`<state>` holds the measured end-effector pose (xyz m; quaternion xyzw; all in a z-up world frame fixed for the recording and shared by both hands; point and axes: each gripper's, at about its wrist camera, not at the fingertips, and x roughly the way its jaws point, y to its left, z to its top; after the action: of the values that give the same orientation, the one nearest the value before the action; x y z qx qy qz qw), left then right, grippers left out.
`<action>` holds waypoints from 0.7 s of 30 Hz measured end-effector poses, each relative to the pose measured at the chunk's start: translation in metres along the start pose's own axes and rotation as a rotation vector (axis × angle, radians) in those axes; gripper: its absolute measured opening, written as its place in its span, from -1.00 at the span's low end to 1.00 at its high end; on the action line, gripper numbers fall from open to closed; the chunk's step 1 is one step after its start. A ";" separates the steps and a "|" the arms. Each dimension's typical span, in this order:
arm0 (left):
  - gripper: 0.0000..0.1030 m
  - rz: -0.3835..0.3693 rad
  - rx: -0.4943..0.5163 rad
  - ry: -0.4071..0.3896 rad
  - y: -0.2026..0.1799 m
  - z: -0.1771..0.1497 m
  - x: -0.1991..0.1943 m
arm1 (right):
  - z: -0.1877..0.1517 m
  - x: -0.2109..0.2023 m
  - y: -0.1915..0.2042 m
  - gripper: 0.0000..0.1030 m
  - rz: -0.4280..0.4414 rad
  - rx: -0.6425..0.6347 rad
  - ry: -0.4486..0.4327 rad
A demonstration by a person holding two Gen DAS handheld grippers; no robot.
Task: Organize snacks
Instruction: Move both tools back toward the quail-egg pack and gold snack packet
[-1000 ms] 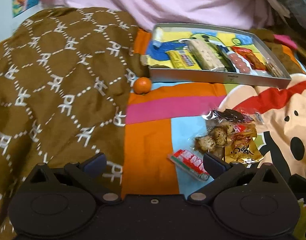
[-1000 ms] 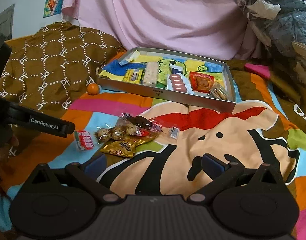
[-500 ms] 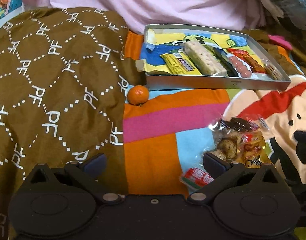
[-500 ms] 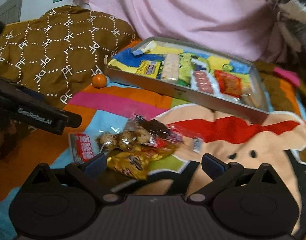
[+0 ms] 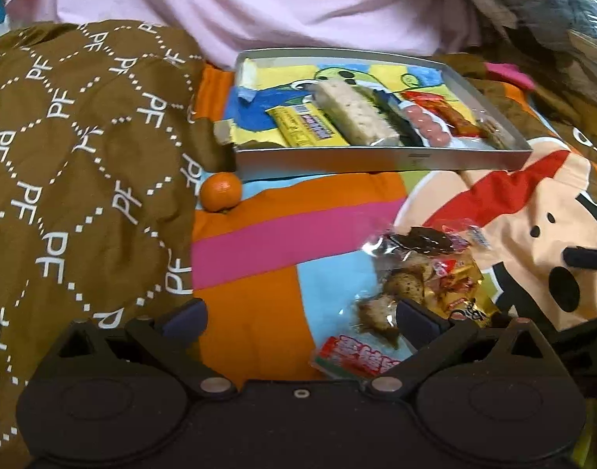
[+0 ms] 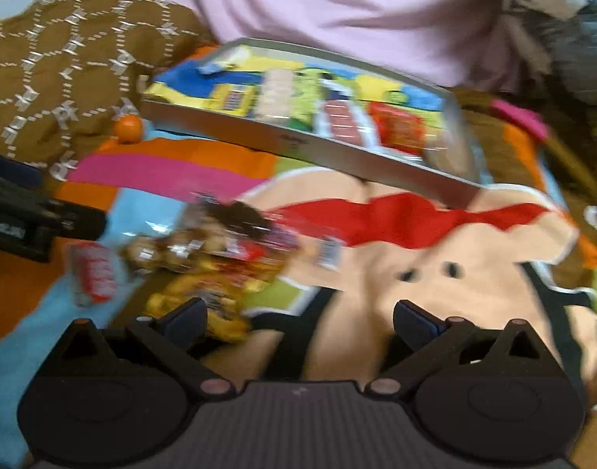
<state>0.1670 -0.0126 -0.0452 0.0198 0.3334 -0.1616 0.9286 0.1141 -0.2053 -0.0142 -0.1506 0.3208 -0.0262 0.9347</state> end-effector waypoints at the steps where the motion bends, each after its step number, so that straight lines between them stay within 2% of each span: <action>1: 0.98 0.002 -0.001 0.001 0.000 0.000 0.000 | -0.001 -0.003 -0.002 0.99 -0.020 -0.001 -0.002; 2: 0.98 0.004 -0.005 0.002 0.000 0.000 0.001 | -0.003 -0.006 -0.005 0.99 -0.017 0.003 -0.014; 5: 0.98 0.002 -0.030 0.006 0.003 0.001 0.001 | -0.002 -0.012 -0.003 0.99 0.068 0.024 -0.056; 8: 0.98 0.004 -0.045 0.003 0.006 0.002 -0.001 | 0.003 -0.005 0.015 0.99 0.110 -0.025 -0.076; 11: 0.98 0.005 -0.045 0.002 0.004 0.003 -0.002 | 0.004 0.014 0.032 0.99 0.095 -0.083 -0.021; 14: 0.98 -0.005 -0.031 -0.001 0.000 0.002 -0.003 | 0.004 0.018 0.029 0.99 0.107 -0.053 -0.007; 19: 0.98 -0.039 0.009 0.003 -0.008 -0.001 -0.001 | 0.003 0.017 0.011 0.99 0.050 -0.009 0.040; 21: 0.98 -0.055 0.018 0.005 -0.009 -0.001 0.000 | 0.000 0.014 0.006 0.99 0.002 -0.032 0.043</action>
<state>0.1637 -0.0210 -0.0459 0.0194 0.3345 -0.1899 0.9229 0.1247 -0.2013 -0.0242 -0.1648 0.3415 -0.0232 0.9250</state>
